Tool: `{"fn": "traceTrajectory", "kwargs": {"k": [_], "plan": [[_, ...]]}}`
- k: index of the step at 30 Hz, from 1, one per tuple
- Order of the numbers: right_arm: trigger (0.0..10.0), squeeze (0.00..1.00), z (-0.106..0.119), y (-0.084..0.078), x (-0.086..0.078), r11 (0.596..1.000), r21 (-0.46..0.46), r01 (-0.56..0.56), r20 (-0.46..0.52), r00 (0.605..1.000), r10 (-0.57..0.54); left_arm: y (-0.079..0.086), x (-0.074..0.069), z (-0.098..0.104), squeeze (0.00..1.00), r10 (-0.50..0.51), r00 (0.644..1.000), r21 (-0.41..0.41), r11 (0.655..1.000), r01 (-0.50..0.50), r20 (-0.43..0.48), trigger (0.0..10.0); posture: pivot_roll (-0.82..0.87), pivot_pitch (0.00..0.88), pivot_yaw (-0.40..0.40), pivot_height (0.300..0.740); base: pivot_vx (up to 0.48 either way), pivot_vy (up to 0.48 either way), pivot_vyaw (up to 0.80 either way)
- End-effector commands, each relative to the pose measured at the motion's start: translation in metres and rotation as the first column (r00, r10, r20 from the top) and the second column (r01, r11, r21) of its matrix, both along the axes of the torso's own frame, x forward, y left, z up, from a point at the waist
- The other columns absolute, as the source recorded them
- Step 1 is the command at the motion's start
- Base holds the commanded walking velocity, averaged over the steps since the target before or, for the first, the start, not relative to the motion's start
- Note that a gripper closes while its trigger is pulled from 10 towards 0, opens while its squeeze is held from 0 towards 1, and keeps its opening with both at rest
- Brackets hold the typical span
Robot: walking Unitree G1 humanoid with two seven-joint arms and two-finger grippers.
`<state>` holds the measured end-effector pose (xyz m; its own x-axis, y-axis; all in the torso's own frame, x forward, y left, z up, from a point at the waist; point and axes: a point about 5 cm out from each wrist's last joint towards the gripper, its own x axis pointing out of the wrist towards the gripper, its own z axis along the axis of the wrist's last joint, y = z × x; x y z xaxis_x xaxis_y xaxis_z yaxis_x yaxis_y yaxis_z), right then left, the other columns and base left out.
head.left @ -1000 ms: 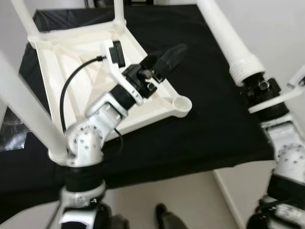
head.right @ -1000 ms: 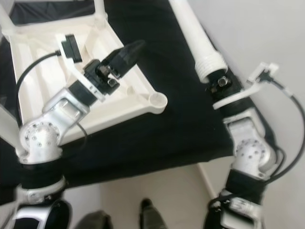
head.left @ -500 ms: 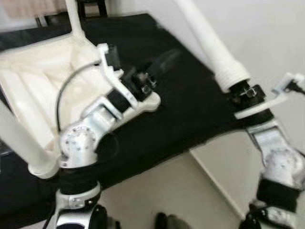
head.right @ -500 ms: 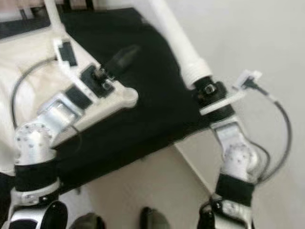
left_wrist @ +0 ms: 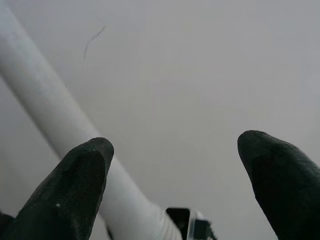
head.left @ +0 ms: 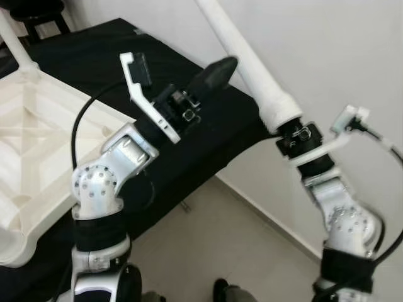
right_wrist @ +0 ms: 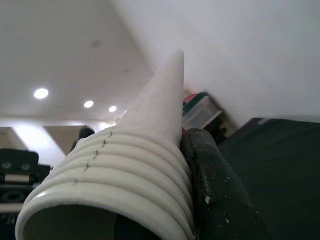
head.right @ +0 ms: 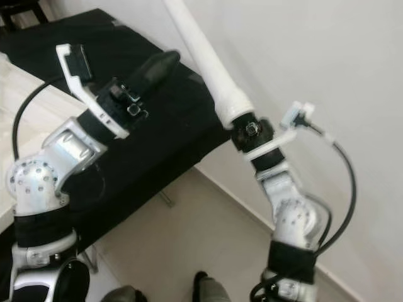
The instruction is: Building children table
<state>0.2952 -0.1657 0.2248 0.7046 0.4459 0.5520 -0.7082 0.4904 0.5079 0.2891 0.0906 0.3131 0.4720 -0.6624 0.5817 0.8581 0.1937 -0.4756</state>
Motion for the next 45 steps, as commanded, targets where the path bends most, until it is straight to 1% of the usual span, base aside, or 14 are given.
{"fn": "traceTrajectory", "kwargs": {"k": [1, 6, 9, 14, 15, 20, 26, 29, 30, 31, 32, 34, 40, 45], "plan": [[10.0, 0.00, 0.004, 0.012, -0.002, 0.999, 0.005, -0.039, 0.062, 0.997, 0.039, 0.011, 0.005, 0.001, 0.00, 0.013, 1.000, -0.020, 1.000, -0.014, -0.021, 10.0, 0.08, 0.073, 0.059, 0.740, 0.000, 0.000, 0.00], [10.0, 0.00, 0.004, 0.028, -0.006, 0.995, 0.011, -0.096, 0.116, 0.989, 0.094, 0.020, 0.010, 0.010, 0.00, 0.003, 0.999, -0.085, 0.996, -0.006, -0.032, 10.0, 0.08, 0.068, 0.060, 0.740, 0.000, 0.000, 0.00], [10.0, 0.00, 0.009, 0.038, -0.010, 0.991, 0.032, -0.127, 0.149, 0.981, 0.121, 0.024, 0.018, 0.005, 0.00, -0.017, 0.995, -0.145, 0.989, 0.002, -0.097, 10.0, 0.06, 0.079, 0.055, 0.740, 0.000, 0.000, 0.00], [10.0, 0.00, 0.012, 0.040, -0.010, 0.990, 0.037, -0.136, 0.161, 0.979, 0.129, 0.023, 0.019, 0.002, 0.00, -0.031, 0.993, -0.160, 0.987, 0.012, -0.115, 10.0, 0.06, 0.086, 0.052, 0.740, 0.000, 0.000, 0.00], [10.0, 0.00, 0.016, 0.045, -0.015, 0.985, 0.019, -0.171, 0.192, 0.968, 0.164, 0.021, 0.017, 0.000, 0.00, -0.074, 0.990, -0.180, 0.982, 0.051, -0.119, 10.0, 0.06, 0.094, 0.047, 0.740, 0.000, 0.000, 0.00], [10.0, 0.00, 0.022, 0.049, -0.015, 0.979, 0.009, -0.203, 0.231, 0.953, 0.195, 0.021, 0.014, 0.001, 0.00, -0.119, 0.986, -0.198, 0.976, 0.094, -0.120, 10.0, 0.06, 0.105, 0.041, 0.740, 0.000, 0.000, 0.00], [10.0, 0.00, 0.028, 0.052, -0.015, 0.968, -0.004, -0.249, 0.272, 0.932, 0.241, 0.024, 0.013, -0.001, 0.00, -0.125, 0.984, -0.199, 0.975, 0.099, -0.125, 10.0, 0.06, 0.109, 0.038, 0.740, 0.000, 0.000, 0.00], [10.0, 0.00, 0.032, 0.055, -0.021, 0.943, -0.049, -0.329, 0.313, 0.891, 0.328, 0.025, 0.012, -0.001, 0.00, -0.125, 0.984, -0.201, 0.975, 0.098, -0.126, 10.0, 0.07, 0.119, 0.035, 0.740, 0.000, 0.000, 0.00], [10.0, 0.00, 0.032, 0.055, -0.021, 0.943, -0.049, -0.329, 0.313, 0.891, 0.328, 0.025, 0.012, -0.001, 0.00, -0.125, 0.984, -0.201, 0.975, 0.098, -0.126, 10.0, 0.07, 0.119, 0.035, 0.740, 0.000, 0.000, 0.00], [10.0, 0.00, 0.033, 0.057, -0.026, 0.920, -0.090, -0.382, 0.336, 0.858, 0.389, 0.025, 0.011, 0.000, 0.00, -0.125, 0.984, -0.202, 0.975, 0.098, -0.125, 10.0, 0.07, 0.122, 0.034, 0.740, 0.000, 0.000, 0.00], [10.0, 0.00, 0.033, 0.057, -0.026, 0.920, -0.090, -0.382, 0.336, 0.858, 0.389, 0.025, 0.011, 0.000, 0.00, -0.125, 0.984, -0.202, 0.975, 0.098, -0.125, 10.0, 0.07, 0.122, 0.034, 0.740, 0.000, 0.000, 0.00], [10.0, 0.00, 0.032, 0.059, -0.036, 0.869, -0.182, -0.460, 0.360, 0.791, 0.494, 0.026, 0.009, 0.003, 0.00, -0.128, 0.985, -0.206, 0.973, 0.102, -0.116, 10.0, 0.07, 0.127, 0.031, 0.740, 0.000, 0.000, 0.00], [10.0, 0.00, 0.028, 0.056, -0.037, 0.852, -0.233, -0.469, 0.350, 0.777, 0.523, 0.026, 0.004, 0.008, 0.00, -0.148, 0.985, -0.205, 0.970, 0.129, -0.084, 10.0, 0.07, 0.130, 0.029, 0.740, 0.000, 0.000, 0.00], [10.0, 0.00, 0.024, 0.044, -0.033, 0.861, -0.263, -0.434, 0.328, 0.799, 0.503, 0.027, -0.002, 0.013, 0.00, -0.171, 0.984, -0.207, 0.965, 0.159, -0.043, 10.0, 0.07, 0.129, 0.023, 0.740, 0.000, 0.000, 0.00]]}}
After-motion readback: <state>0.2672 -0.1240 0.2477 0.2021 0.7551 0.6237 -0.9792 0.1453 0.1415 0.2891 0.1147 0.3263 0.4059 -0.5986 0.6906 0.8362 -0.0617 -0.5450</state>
